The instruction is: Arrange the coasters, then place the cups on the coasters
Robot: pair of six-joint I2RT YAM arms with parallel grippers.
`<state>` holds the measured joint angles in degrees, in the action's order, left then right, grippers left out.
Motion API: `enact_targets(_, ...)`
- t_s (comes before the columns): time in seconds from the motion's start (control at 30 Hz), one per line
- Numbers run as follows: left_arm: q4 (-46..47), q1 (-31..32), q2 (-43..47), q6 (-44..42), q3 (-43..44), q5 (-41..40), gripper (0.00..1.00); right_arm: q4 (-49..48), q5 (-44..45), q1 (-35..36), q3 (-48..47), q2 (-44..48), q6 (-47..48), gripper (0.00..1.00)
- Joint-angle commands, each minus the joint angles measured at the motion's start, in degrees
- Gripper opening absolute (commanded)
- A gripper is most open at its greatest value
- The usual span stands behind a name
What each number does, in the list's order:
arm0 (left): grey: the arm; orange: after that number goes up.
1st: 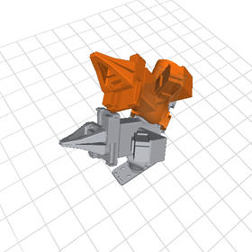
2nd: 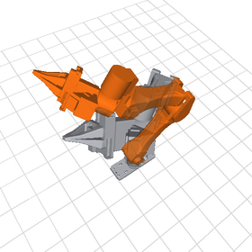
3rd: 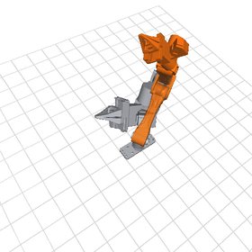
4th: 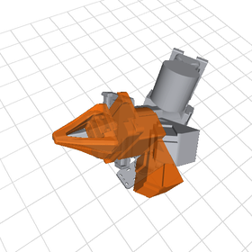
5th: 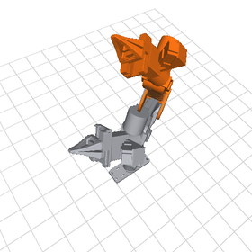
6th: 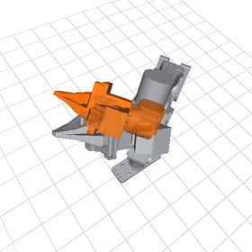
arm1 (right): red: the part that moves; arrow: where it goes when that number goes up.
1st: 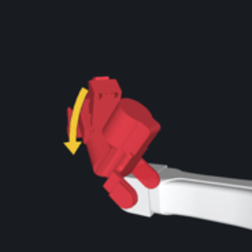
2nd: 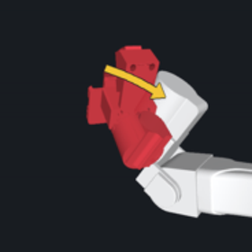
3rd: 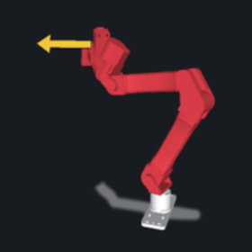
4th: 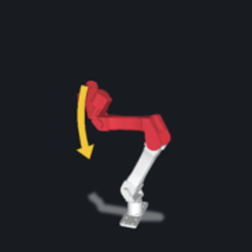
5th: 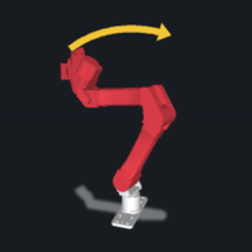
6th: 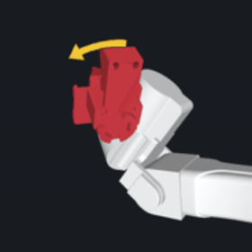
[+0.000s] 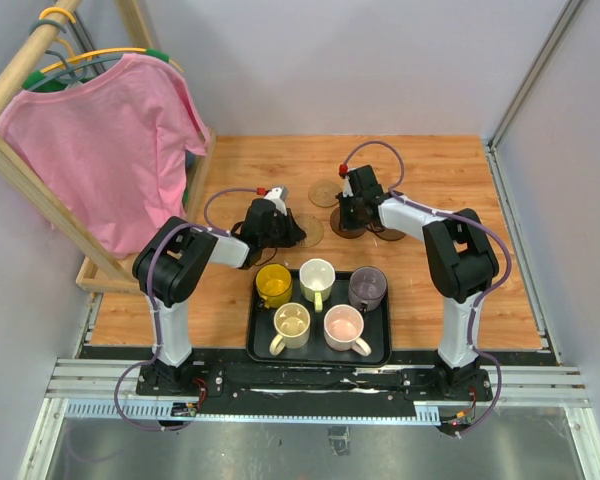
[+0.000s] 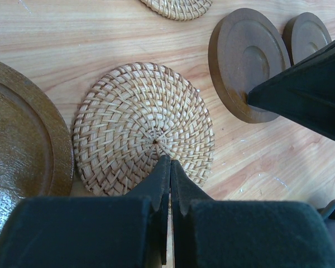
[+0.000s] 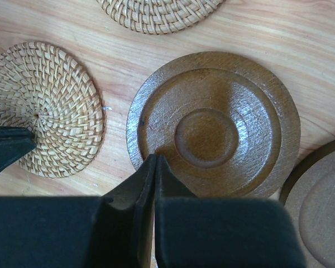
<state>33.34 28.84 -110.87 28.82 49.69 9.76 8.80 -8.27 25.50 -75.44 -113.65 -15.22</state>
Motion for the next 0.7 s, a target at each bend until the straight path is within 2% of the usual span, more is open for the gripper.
enact_targets(0.0,-1.5,-0.6,0.1,-0.9,0.8,0.3,0.01,9.0,1.2,2.0,0.6,-2.0,-0.6,0.01)
enact_targets(0.67,-4.5,-2.9,-4.1,-2.5,8.6,1.7,0.01,11.0,0.4,4.4,-0.6,-1.6,-0.4,0.01)
